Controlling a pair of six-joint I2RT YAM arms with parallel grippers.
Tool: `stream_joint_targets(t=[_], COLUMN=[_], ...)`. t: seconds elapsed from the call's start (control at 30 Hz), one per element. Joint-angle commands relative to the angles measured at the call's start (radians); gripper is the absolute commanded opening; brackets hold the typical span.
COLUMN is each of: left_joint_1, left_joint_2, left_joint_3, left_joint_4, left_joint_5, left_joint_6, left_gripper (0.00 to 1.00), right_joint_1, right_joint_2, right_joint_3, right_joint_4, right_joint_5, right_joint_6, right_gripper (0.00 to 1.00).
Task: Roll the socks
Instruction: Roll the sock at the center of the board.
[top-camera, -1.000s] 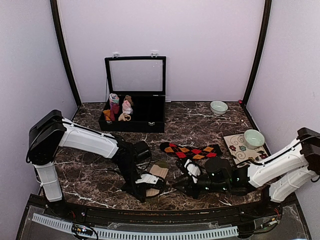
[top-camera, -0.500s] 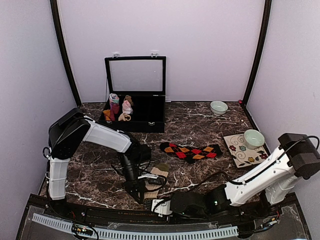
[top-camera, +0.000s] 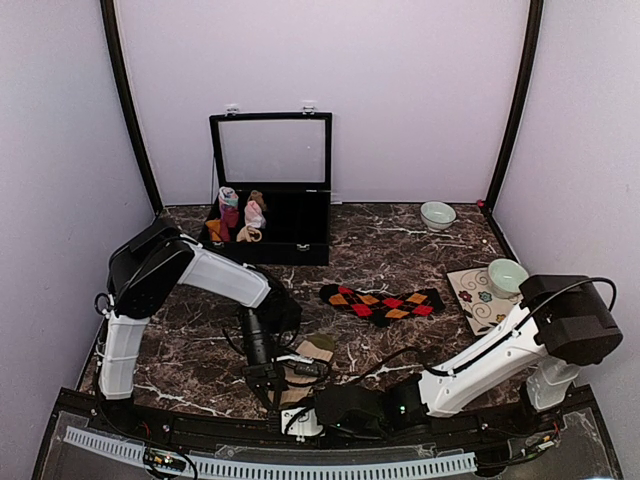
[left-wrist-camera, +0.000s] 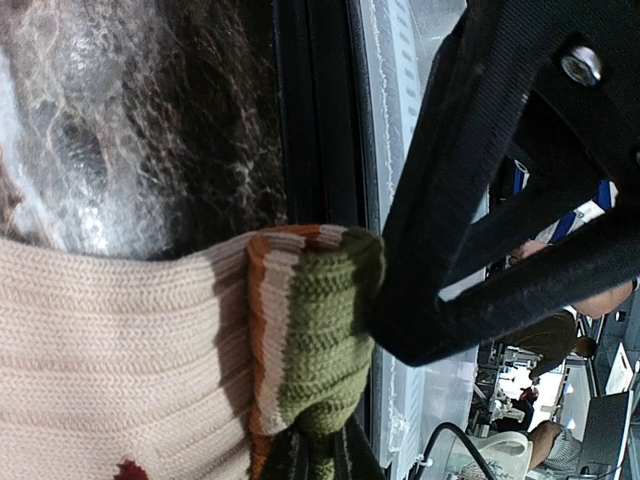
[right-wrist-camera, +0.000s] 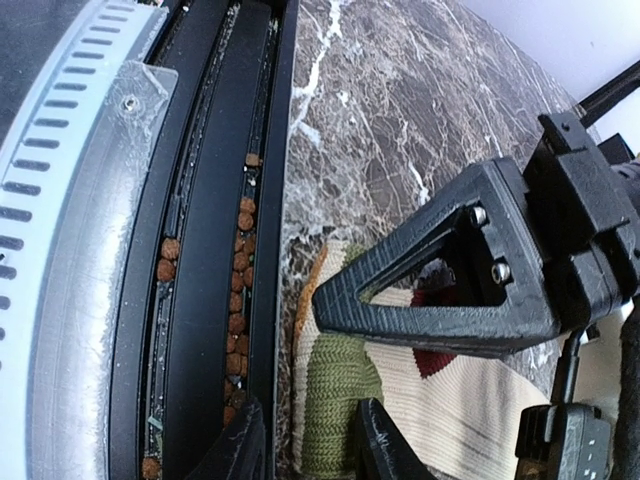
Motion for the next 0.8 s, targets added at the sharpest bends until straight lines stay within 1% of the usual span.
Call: stream_joint_targets(t=[0.0, 0.13, 0.33, 0.43, 0.5, 0.53, 0.6, 0.63, 0.67, 0.7, 0.77], left_joint_1=[-0.01, -0.009, 0.009, 0.012, 0.015, 0.018, 0.034, 0.042, 0.051, 0.06, 0.079], left_joint_2=[0.101, 0.104, 0.106, 0.101, 0.091, 0.081, 0.043, 0.019, -0.009, -0.044, -0.127], left_joint_3=[-0.029, -0.017, -0.008, -0.002, -0.003, -0.009, -0.026, -0.037, -0.048, -0.069, -0.112], left_joint_4=[0.114, 0.108, 0.107, 0.096, 0.098, 0.104, 0.121, 0.126, 0.128, 0.13, 0.151], left_joint_5=[-0.396, -0.393, -0.379, -0.368, -0.369, -0.369, -0.376, -0.375, -0.374, -0.371, -0.367], left_joint_6=[-0.02, -0.024, -0.03, -0.031, -0.039, -0.044, -0.057, -0.063, -0.069, -0.074, -0.078], left_gripper=[0.04, 0.04, 0.05, 0.08, 0.15, 0.2, 0.26, 0.32, 0.4, 0.43, 0.43], right_joint_1=[-0.01, -0.024, -0.029, -0.043, -0.053, -0.057, -0.062, -0.063, -0.065, -0.065, -0.07], right_joint_2=[0.013, 0.059, 0.123, 0.133, 0.131, 0.129, 0.124, 0.123, 0.122, 0.123, 0.126], right_joint_3=[0.025, 0.034, 0.025, -0.005, -0.03, -0.038, -0.063, -0.077, -0.089, -0.103, -0.128], right_joint_4=[0.061, 0.08, 0.123, 0.143, 0.153, 0.156, 0.169, 0.176, 0.185, 0.199, 0.222], right_joint_5=[-0.034, -0.029, -0.012, 0.008, 0.004, 0.0, -0.02, -0.027, -0.031, -0.033, -0.04], right_joint_6=[-0.01, -0.009, 0.026, 0.065, 0.095, 0.111, 0.15, 0.172, 0.194, 0.215, 0.261], right_gripper=[0.31, 0.32, 0.31, 0.29, 0.24, 0.2, 0.09, 0.06, 0.04, 0.02, 0.0])
